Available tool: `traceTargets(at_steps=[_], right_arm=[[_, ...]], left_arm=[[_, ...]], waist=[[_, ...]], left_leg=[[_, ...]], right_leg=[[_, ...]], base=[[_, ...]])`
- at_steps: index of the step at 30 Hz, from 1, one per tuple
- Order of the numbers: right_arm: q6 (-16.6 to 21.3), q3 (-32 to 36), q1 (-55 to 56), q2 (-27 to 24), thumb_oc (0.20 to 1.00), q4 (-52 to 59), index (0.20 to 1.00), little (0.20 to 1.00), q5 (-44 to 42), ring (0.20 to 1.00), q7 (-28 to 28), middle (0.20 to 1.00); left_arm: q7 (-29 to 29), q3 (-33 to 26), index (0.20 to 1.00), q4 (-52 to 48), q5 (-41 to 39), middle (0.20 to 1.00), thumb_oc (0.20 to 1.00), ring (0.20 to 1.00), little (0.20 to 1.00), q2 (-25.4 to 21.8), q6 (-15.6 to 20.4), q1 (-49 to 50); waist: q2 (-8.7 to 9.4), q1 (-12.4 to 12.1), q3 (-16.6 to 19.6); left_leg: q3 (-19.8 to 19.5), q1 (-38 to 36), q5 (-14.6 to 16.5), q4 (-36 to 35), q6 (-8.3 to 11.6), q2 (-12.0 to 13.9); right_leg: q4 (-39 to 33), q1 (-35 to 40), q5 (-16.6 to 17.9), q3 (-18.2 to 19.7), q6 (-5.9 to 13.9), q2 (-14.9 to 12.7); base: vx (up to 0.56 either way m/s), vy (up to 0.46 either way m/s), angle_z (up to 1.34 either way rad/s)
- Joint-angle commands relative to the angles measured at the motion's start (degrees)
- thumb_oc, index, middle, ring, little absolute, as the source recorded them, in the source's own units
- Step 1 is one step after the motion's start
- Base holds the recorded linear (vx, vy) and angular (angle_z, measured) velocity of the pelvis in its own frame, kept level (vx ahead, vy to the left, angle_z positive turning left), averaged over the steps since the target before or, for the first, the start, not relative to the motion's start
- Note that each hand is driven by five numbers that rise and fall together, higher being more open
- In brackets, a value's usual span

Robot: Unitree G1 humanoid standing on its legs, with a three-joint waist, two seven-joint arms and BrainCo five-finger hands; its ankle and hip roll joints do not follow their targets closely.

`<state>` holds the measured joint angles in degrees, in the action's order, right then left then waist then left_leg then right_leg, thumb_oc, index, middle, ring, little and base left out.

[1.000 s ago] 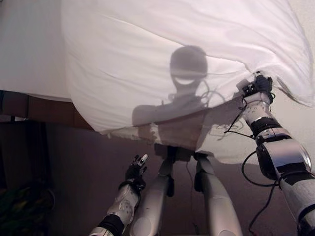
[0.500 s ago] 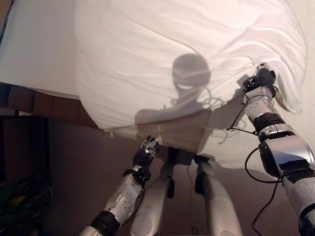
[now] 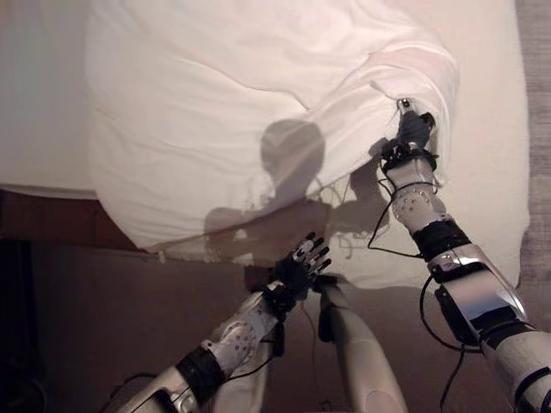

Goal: Make the bed

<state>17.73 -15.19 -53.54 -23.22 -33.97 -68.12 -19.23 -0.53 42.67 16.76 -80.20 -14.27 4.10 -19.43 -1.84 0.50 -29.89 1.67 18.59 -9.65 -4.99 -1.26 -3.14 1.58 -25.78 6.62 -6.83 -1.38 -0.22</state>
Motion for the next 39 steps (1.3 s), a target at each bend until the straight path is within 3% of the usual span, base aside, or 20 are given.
traceTargets(at_steps=[1, 6, 12, 24, 31, 39], right_arm=[[5.98, 0.63, -0.45, -0.30, 0.200, 7.80, 0.200, 0.200, 0.21, 0.200, 2.48, 0.200], [6.20, 0.49, 5.20, -0.10, 0.200, 12.99, 0.200, 0.200, 1.20, 0.200, 2.75, 0.200], [5.84, 1.03, 11.46, 1.37, 0.200, 16.34, 0.200, 0.200, 2.08, 0.200, 3.48, 0.200], [4.45, 2.25, 17.65, 4.87, 0.200, 16.80, 0.200, 0.200, 2.13, 0.200, 3.78, 0.200], [5.95, 5.41, 21.17, 8.61, 0.200, 17.93, 0.200, 0.200, 2.15, 0.200, 2.17, 0.200], [9.05, 10.49, 24.77, 9.84, 0.200, 19.72, 0.200, 0.200, 4.03, 0.200, -0.19, 0.200]], left_arm=[[-1.39, -0.34, 1.000, 1.17, -4.16, 1.000, 1.000, 1.000, 1.000, 2.64, 0.40, 0.76], [-3.22, -4.01, 1.000, 4.09, -6.40, 1.000, 1.000, 1.000, 1.000, 7.59, 3.33, -6.39], [-5.55, -9.80, 1.000, 4.88, -8.44, 1.000, 1.000, 1.000, 1.000, 11.47, 7.74, -12.62], [-7.30, -19.97, 1.000, 4.95, -10.94, 1.000, 1.000, 1.000, 1.000, 10.28, 13.32, -15.06], [-12.90, -27.45, 1.000, 6.54, -4.24, 1.000, 1.000, 1.000, 1.000, 8.90, 19.15, -15.85], [-15.54, -33.44, 1.000, 6.21, -0.06, 1.000, 1.000, 1.000, 1.000, 7.82, 22.44, -14.25]], waist=[[4.99, -0.17, 5.85], [6.09, 0.82, 6.71], [6.08, 1.37, 7.32], [5.64, 0.89, 7.10], [7.34, 0.36, 7.15], [8.39, -0.03, 8.12]], left_leg=[[0.75, -1.31, 4.01, 0.34, 0.78, -1.47], [0.74, -1.09, 3.68, 0.11, 1.44, -1.50], [0.67, -0.32, 3.44, 0.01, 2.24, -1.24], [0.42, -0.28, 3.47, 0.04, 2.84, -0.45], [0.25, -0.72, 3.94, 0.02, 2.36, 0.25], [-0.27, -1.23, 4.37, 0.02, 2.60, 0.53]], right_leg=[[-1.33, 0.90, 4.72, 3.48, 7.53, -3.26], [-1.32, 0.70, 4.65, 3.30, 7.55, -3.24], [-1.93, 0.58, 4.79, 2.06, 7.61, -3.29], [-2.63, 1.17, 4.66, 0.72, 7.40, -2.94], [-1.27, 0.61, 4.04, 0.87, 7.05, -2.35], [-1.21, 1.26, 3.15, 0.23, 6.69, -2.08]], base=[[0.00, 0.003, -0.09], [0.00, -0.010, -0.02], [0.01, -0.036, 0.05], [0.02, -0.026, 0.03], [0.00, 0.000, 0.00], [0.01, -0.016, 0.02]])
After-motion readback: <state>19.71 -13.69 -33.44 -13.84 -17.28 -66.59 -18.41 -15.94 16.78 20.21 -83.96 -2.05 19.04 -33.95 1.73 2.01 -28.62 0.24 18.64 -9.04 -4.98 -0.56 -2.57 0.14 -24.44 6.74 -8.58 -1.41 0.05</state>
